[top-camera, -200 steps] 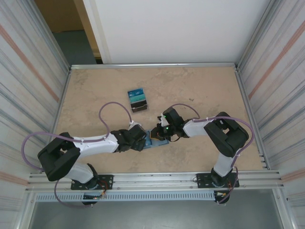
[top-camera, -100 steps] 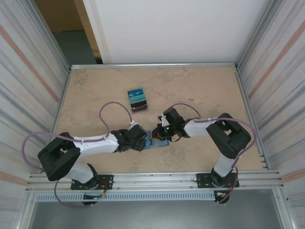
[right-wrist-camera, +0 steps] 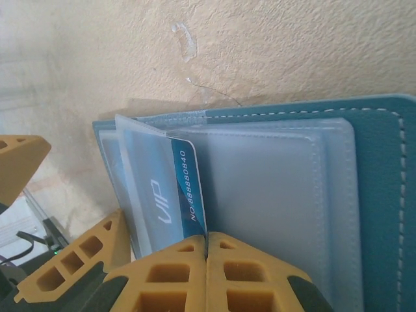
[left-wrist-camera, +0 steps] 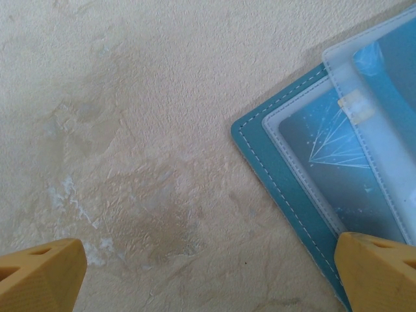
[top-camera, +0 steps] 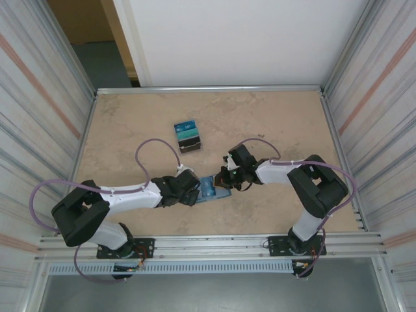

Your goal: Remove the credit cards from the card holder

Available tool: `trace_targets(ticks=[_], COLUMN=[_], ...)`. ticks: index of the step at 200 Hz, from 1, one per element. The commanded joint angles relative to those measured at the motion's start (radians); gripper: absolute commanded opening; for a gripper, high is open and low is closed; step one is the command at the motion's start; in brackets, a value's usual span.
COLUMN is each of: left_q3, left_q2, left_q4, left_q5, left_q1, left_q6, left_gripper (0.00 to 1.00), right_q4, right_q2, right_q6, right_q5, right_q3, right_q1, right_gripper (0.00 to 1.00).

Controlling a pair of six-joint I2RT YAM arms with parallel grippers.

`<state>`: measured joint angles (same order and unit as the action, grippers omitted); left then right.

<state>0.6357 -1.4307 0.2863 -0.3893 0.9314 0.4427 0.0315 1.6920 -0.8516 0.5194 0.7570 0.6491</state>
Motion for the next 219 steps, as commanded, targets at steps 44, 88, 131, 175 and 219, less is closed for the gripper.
trace_targets(ticks=[44, 88, 131, 175, 219], left_q3=[0.054, 0.109, 0.144, 0.153, 0.148], left_q2=[0.046, 0.006, -0.09, -0.138, -0.152], left_q4=[0.001, -0.068, -0.062, -0.048, -0.018], left_q5=[-0.028, -0.026, -0.025, -0.025, -0.039], left_q1=[0.005, 0.001, -0.009, -0.011, -0.013], left_q6=[-0.088, -0.155, -0.176, -0.182, -0.184], left_gripper=[0.99, 0.99, 0.99, 0.99, 0.99], right_q4=[-0.037, -0.031, -0.033, -0.029, -0.022], right_q2=[-0.019, -0.017, -0.026, -0.026, -0.057], right_q6=[0.029, 0.026, 0.026, 0.026, 0.026], right_q5=[-0.029, -0.032, -0.03, -0.024, -0.014], right_q3=[0.034, 0.033, 0.026, 0.02, -0.012], right_q1=[-0.01, -0.008, -0.011, -0.016, -0.048], right_gripper=[0.0, 0.0, 0.0, 0.0, 0.0])
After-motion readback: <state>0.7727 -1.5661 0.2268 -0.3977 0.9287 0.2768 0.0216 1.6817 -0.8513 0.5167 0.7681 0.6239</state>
